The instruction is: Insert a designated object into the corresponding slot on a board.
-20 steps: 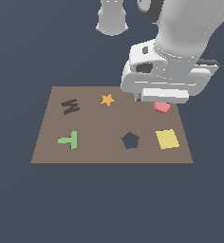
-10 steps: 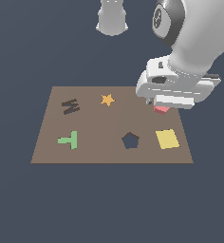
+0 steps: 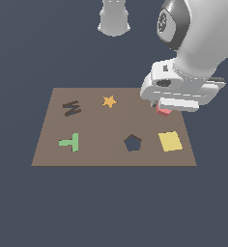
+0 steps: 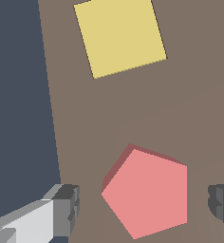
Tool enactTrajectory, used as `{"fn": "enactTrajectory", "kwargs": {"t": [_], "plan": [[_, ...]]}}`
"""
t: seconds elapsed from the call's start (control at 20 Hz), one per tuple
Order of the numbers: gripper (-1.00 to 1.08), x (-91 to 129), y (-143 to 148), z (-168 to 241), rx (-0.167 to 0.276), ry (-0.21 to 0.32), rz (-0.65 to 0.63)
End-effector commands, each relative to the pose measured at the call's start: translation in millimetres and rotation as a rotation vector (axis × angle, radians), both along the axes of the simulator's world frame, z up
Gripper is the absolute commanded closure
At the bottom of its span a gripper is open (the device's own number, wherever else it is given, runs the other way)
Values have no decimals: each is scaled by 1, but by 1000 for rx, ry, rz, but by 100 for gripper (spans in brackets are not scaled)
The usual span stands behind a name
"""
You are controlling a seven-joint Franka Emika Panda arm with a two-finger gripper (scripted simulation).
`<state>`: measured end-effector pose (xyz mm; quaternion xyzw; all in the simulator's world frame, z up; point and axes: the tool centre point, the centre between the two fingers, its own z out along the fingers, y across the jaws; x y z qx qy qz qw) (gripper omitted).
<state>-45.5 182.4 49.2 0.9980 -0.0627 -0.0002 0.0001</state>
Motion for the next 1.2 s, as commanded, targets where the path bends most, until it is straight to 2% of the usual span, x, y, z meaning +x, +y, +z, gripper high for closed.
{"fn": "enactTrajectory", "kwargs": {"t": [0.0,0.4,0.45,1.15], "plan": [[-92,0,0,-3,0,0,0],[-92,0,0,-19,0,0,0],[108,0,0,-19,0,0,0],[108,1,0,-18,1,-1,-7]]}}
